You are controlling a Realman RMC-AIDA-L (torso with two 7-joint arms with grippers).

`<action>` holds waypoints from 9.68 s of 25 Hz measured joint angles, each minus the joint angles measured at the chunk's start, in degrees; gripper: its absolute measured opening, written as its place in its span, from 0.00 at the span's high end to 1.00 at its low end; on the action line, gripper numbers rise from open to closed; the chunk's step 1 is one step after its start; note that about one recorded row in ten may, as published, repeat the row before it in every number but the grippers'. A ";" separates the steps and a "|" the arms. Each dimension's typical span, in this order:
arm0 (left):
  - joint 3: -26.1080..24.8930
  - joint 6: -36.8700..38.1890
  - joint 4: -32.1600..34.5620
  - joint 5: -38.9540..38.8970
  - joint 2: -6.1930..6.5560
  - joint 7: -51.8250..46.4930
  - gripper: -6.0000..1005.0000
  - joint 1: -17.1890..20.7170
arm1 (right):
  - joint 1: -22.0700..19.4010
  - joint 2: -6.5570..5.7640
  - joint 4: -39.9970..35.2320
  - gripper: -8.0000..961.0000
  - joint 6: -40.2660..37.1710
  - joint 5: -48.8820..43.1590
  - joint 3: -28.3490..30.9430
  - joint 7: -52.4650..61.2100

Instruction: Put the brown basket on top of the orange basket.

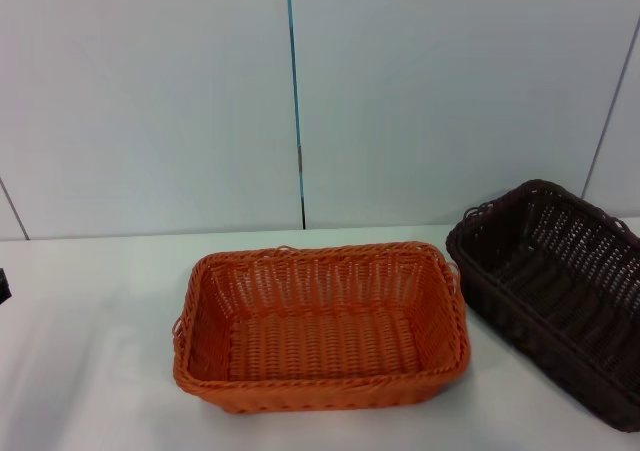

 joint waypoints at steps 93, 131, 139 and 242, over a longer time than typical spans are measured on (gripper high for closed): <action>-0.77 -2.43 17.88 1.10 -0.08 0.43 0.13 -4.85 | 24.93 -22.50 23.25 0.86 80.60 -40.33 19.74 4.92; -0.09 -3.37 21.21 -0.10 -0.35 -0.14 0.13 -5.32 | 52.02 -16.89 15.66 0.86 77.59 -40.36 17.49 8.88; -0.40 -5.20 20.81 -0.09 -0.21 -0.93 0.13 -5.45 | 55.90 -11.72 6.28 0.86 63.98 -40.17 22.07 8.85; -10.57 -10.77 19.24 3.79 -0.20 -1.92 0.13 -7.01 | 34.83 -1.25 -1.83 0.18 24.83 -28.10 0.62 7.98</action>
